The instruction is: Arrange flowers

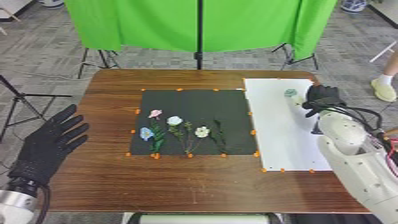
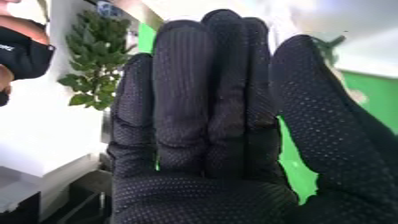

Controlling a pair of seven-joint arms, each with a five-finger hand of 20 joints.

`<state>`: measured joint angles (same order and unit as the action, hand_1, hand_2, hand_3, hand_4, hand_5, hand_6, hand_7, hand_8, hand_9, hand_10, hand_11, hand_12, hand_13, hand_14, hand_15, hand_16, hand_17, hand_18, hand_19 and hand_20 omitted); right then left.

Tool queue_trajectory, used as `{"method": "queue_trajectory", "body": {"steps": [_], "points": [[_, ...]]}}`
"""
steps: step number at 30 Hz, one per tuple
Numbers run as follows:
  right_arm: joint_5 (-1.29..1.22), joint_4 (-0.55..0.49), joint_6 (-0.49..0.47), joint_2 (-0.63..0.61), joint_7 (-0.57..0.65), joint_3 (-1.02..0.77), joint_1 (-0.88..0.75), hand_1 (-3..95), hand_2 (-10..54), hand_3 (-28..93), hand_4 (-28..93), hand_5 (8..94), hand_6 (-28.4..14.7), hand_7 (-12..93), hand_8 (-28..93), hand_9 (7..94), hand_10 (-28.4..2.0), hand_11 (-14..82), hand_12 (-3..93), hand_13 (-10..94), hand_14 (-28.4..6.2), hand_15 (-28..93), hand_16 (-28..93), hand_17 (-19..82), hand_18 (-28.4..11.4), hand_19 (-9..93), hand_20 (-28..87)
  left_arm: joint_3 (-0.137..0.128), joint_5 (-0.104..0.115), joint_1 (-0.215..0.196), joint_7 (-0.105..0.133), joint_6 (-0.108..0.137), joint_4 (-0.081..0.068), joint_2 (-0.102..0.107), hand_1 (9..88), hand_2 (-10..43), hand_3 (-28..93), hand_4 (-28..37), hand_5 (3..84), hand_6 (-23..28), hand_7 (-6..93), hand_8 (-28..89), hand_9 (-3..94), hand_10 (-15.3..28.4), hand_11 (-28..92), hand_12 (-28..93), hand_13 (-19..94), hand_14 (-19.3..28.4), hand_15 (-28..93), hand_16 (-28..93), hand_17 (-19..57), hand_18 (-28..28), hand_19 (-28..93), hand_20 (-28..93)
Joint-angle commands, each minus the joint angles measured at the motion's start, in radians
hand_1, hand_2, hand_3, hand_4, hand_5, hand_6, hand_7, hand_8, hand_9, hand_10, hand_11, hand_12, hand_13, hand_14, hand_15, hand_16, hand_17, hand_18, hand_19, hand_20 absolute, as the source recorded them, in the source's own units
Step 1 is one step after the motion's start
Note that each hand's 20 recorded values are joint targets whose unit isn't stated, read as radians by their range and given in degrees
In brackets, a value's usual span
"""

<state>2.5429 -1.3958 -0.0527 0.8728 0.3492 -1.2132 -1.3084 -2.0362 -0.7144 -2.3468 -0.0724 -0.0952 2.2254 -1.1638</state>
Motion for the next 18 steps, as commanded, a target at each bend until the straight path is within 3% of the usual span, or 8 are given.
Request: {"method": "queue_trajectory", "body": {"steps": [1, 5, 13, 18], "points": [[0.005, -0.072, 0.029, 0.0, -0.01, -0.022, -0.044, 44.3, -6.5, 82, -28, 75.1, 3.4, 41, -12, 86.1, -4.0, 28.0, 33.6, 79, -1.4, 56, 23, 26, -16.7, 75, 37, 0.002, -0.004, -0.011, -0.005, -0.002, 0.0, -0.01, 25.5, 0.0, 70, -28.2, 24.5, 1.6, 20.8, -12, 19.8, 9.7, 21, 15, 14, 12.1, 33, -1, -11.8, 18.3, 40, 7], [0.033, -0.127, 0.048, -0.004, -0.02, -0.041, -0.07, 43.9, -7.6, 83, -28, 76.2, 3.0, 41, -12, 86.8, -4.3, 28.6, 34.2, 79, -1.7, 57, 23, 26, -16.8, 76, 37, 0.001, -0.004, -0.009, -0.005, -0.009, -0.001, -0.007, 25.5, 0.0, 70, -28.2, 24.5, 1.7, 20.7, -12, 19.8, 9.7, 21, 15, 14, 12.1, 33, -1, -11.8, 18.3, 40, 7], [0.014, -0.228, 0.199, 0.018, -0.151, 0.019, -0.055, 43.8, -8.2, 84, -28, 76.6, 2.7, 41, -11, 86.9, -4.6, 28.5, 35.2, 79, -1.7, 58, 23, 26, -16.8, 76, 37, -0.002, -0.003, -0.009, -0.01, -0.012, -0.003, -0.004, 25.5, 0.1, 70, -28.2, 24.5, 1.6, 20.8, -12, 19.8, 9.7, 21, 15, 14, 12.2, 33, -1, -11.8, 18.3, 40, 7], [0.066, -0.211, 0.185, 0.071, -0.251, 0.133, 0.026, 43.9, -8.0, 84, -28, 76.7, 2.7, 41, -11, 86.8, -4.2, 28.6, 35.7, 79, -1.6, 59, 23, 26, -16.7, 76, 37, 0.008, 0.0, -0.007, -0.006, -0.007, -0.003, 0.0, 25.5, 0.2, 70, -28.2, 24.4, 1.6, 20.7, -12, 19.8, 9.7, 21, 15, 14, 12.2, 33, -1, -11.8, 18.3, 40, 7]]}}
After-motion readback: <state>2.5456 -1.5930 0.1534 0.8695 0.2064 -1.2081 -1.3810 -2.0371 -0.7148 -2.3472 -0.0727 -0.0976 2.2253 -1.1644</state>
